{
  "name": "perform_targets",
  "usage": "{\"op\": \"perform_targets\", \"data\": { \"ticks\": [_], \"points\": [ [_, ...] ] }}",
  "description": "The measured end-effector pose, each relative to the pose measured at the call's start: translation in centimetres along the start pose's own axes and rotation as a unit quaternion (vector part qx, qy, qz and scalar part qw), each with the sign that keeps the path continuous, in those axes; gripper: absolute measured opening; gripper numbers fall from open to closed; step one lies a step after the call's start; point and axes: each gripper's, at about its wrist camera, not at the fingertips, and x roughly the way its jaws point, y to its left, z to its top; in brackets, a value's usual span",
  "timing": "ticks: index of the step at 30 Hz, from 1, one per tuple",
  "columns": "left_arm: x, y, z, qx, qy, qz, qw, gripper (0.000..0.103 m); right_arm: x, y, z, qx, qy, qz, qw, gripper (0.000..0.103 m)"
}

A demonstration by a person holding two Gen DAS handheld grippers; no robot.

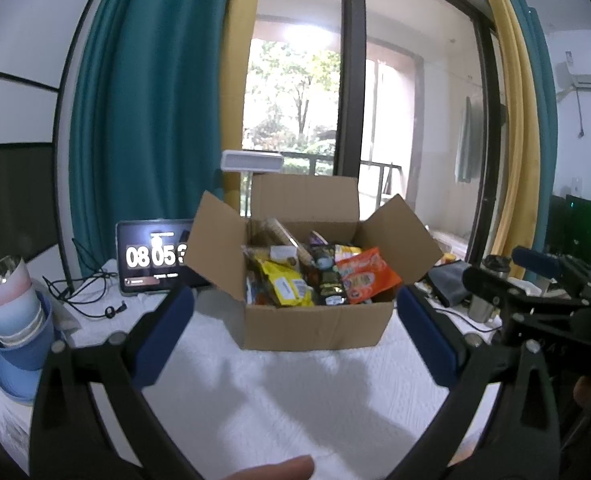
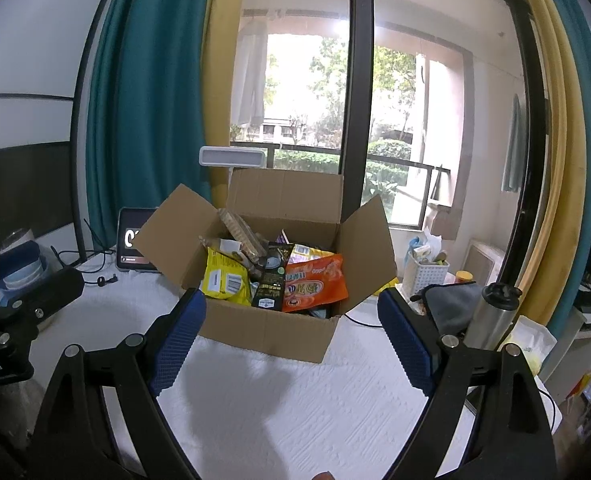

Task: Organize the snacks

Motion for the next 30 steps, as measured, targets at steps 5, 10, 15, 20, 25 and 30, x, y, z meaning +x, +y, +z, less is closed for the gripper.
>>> {"op": "perform_targets", "data": {
  "ticks": [5,10,15,20,25,30],
  "points": [
    [0.3,-0.2,-0.1,0.002,0.004,0.0,1.0,0.102,0.5,-0.4,-0.5,0.006,0.007,0.0,1.0,0.09],
    [0.6,-0.2,-0.2,0.0,0.003,0.004,1.0,0.102,0.7,-0.6,-0.7,0.01,0.008,0.001,1.0,0.09],
    [0.8,-0.3,-0.4,0.001,0.006,0.004,1.0,0.102,1.2,-1.0,-1.3,0.016,0.018,0.002,1.0,0.09],
    [1.2,-0.2,-0.5,0.002,0.013,0.003,0.9999,0.102,1.4,-1.0,-1.5,0.017,0.022,0.005,1.0,0.09],
    [1.5,-0.1,-0.7,0.001,0.018,0.002,0.9998,0.102,1.6,-1.0,-1.6,0.016,0.027,0.006,0.999,0.09],
    [1.5,0.0,-0.8,0.001,0.02,0.001,0.9998,0.102,1.7,-1.0,-1.6,0.016,0.029,0.006,0.999,0.09]
  ]
}}
